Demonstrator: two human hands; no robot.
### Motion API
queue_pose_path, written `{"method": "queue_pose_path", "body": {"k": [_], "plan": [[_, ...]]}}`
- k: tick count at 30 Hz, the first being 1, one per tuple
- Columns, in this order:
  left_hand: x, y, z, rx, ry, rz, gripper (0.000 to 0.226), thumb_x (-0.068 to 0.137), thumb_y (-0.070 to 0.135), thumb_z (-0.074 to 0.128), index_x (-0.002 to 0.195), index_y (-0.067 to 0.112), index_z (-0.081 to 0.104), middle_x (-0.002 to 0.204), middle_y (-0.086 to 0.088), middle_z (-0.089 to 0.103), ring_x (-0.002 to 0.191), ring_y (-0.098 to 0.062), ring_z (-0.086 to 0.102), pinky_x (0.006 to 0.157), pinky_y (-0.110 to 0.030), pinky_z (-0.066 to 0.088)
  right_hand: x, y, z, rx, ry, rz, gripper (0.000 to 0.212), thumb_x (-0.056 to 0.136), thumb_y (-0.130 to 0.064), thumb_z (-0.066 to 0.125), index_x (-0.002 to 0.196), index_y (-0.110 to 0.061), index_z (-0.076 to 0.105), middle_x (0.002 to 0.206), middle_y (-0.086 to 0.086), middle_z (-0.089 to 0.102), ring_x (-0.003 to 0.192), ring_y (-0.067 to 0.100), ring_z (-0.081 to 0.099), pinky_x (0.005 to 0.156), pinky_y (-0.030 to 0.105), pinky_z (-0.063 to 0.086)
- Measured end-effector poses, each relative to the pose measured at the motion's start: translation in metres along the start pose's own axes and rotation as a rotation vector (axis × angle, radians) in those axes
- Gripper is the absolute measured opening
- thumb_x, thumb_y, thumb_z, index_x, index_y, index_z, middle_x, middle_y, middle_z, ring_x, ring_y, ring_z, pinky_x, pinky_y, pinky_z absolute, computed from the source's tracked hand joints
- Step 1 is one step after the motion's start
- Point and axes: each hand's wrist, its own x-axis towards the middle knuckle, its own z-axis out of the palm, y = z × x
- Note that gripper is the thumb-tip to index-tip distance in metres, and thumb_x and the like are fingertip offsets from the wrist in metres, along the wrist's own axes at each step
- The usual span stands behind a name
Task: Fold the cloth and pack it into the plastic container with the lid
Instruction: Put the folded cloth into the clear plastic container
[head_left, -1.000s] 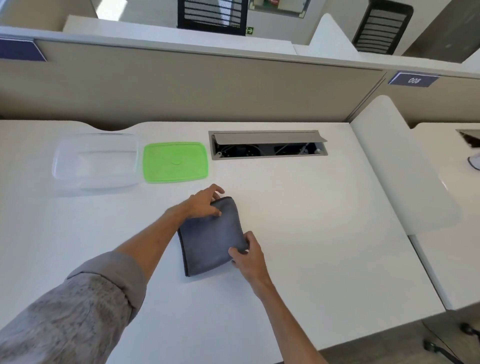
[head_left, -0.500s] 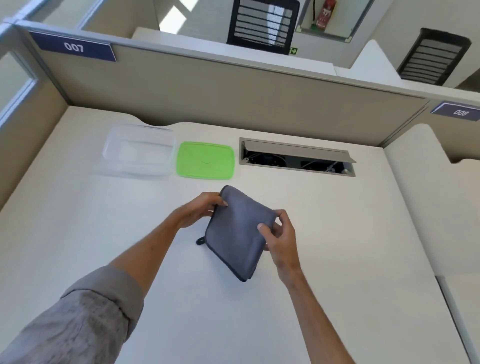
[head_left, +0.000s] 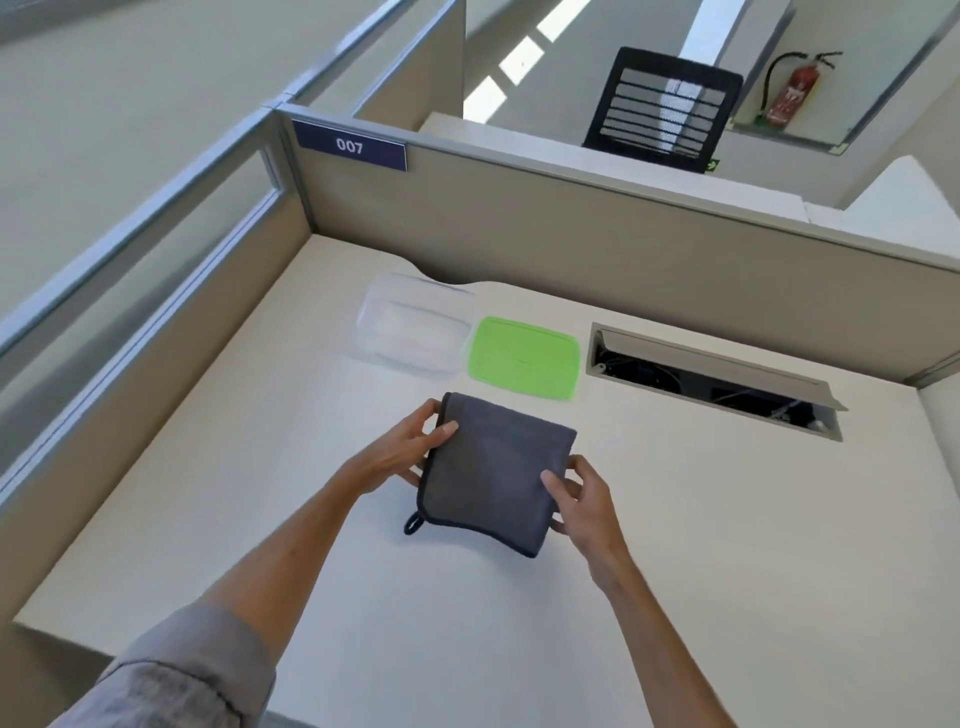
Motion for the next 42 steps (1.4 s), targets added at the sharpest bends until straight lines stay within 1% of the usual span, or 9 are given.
{"method": "queue_pose_path", "body": {"k": [5, 12, 16, 23, 28, 32, 34, 38, 42], "plan": [[0.0, -0.011, -0.046, -0.108, -0.021, -0.025, 0.042, 0.099, 0.065, 0.071, 0.135, 0.045, 0.061, 0.121, 0.0, 0.084, 0.106, -0.03, 0.083, 0.089, -0.052, 0.068, 0.021, -0.019, 0.047, -0.029, 0.062, -0.01, 0.007, 0.107, -0.03, 0.068, 0.106, -0.024, 0.065, 0.1, 0.011, 0.084, 0.086, 0.029, 0.081, 0.066, 0.049, 0.067], [0.022, 0.022, -0.139, -0.112, -0.167, 0.062, 0.074, 0.094, 0.041, 0.088, 0.153, 0.054, 0.045, 0.142, -0.001, 0.076, 0.129, -0.028, 0.075, 0.101, -0.057, 0.066, 0.076, -0.076, 0.102, 0.012, 0.182, -0.099, 0.006, 0.105, -0.027, 0.072, 0.107, -0.022, 0.069, 0.084, -0.001, 0.085, 0.068, 0.01, 0.076, 0.049, 0.028, 0.059], [0.051, 0.065, -0.189, -0.116, -0.085, 0.146, 0.074, 0.096, 0.035, 0.086, 0.158, 0.046, 0.047, 0.139, -0.005, 0.078, 0.127, -0.027, 0.077, 0.098, -0.052, 0.067, 0.123, -0.115, 0.129, 0.0, 0.158, -0.096, 0.01, 0.104, -0.034, 0.072, 0.109, -0.026, 0.068, 0.085, -0.007, 0.085, 0.067, 0.006, 0.076, 0.047, 0.028, 0.057], [0.12, 0.109, -0.244, -0.138, 0.094, 0.158, 0.051, 0.102, 0.02, 0.079, 0.15, 0.02, 0.062, 0.127, -0.013, 0.082, 0.124, -0.035, 0.076, 0.088, -0.042, 0.065, 0.202, -0.167, 0.158, 0.042, 0.02, -0.022, 0.01, 0.096, -0.015, 0.067, 0.104, -0.017, 0.071, 0.091, 0.003, 0.075, 0.072, 0.022, 0.071, 0.055, 0.036, 0.061], [0.155, 0.112, -0.261, -0.142, 0.123, 0.128, 0.055, 0.104, 0.017, 0.076, 0.155, 0.019, 0.058, 0.123, -0.01, 0.083, 0.119, -0.031, 0.078, 0.087, -0.042, 0.066, 0.243, -0.172, 0.173, -0.081, 0.108, -0.03, 0.013, 0.093, -0.003, 0.061, 0.097, -0.011, 0.07, 0.091, 0.005, 0.073, 0.076, 0.022, 0.072, 0.054, 0.033, 0.062], [0.174, 0.106, -0.263, -0.121, 0.162, 0.114, 0.056, 0.106, 0.008, 0.07, 0.159, 0.018, 0.054, 0.12, -0.007, 0.082, 0.112, -0.023, 0.077, 0.084, -0.039, 0.065, 0.266, -0.166, 0.182, -0.16, 0.208, -0.048, 0.024, 0.096, 0.0, 0.062, 0.118, -0.005, 0.07, 0.109, 0.015, 0.078, 0.107, 0.038, 0.077, 0.085, 0.054, 0.069], [0.179, 0.1, -0.264, -0.076, 0.197, 0.121, 0.055, 0.106, 0.004, 0.068, 0.158, 0.016, 0.055, 0.114, -0.003, 0.082, 0.106, -0.015, 0.078, 0.078, -0.03, 0.066, 0.271, -0.161, 0.186, -0.241, 0.252, -0.069, 0.022, 0.095, -0.001, 0.066, 0.116, -0.007, 0.071, 0.109, 0.018, 0.079, 0.106, 0.041, 0.077, 0.093, 0.06, 0.065], [0.188, 0.085, -0.258, 0.134, 0.296, 0.159, 0.047, 0.104, 0.015, 0.072, 0.151, 0.016, 0.063, 0.115, -0.008, 0.085, 0.109, -0.024, 0.079, 0.105, -0.048, 0.063, 0.268, -0.149, 0.191, -0.486, 0.284, -0.09, 0.012, 0.089, -0.007, 0.076, 0.1, -0.009, 0.074, 0.095, 0.008, 0.083, 0.097, 0.034, 0.078, 0.092, 0.048, 0.062], [0.19, 0.073, -0.251, 0.492, 0.348, 0.172, 0.039, 0.104, 0.027, 0.075, 0.14, 0.014, 0.069, 0.122, -0.008, 0.083, 0.117, -0.03, 0.073, 0.107, -0.049, 0.059, 0.26, -0.138, 0.191, -0.667, 0.312, -0.162, 0.007, 0.084, -0.008, 0.079, 0.091, -0.008, 0.078, 0.092, 0.007, 0.083, 0.094, 0.034, 0.075, 0.083, 0.044, 0.06]]}}
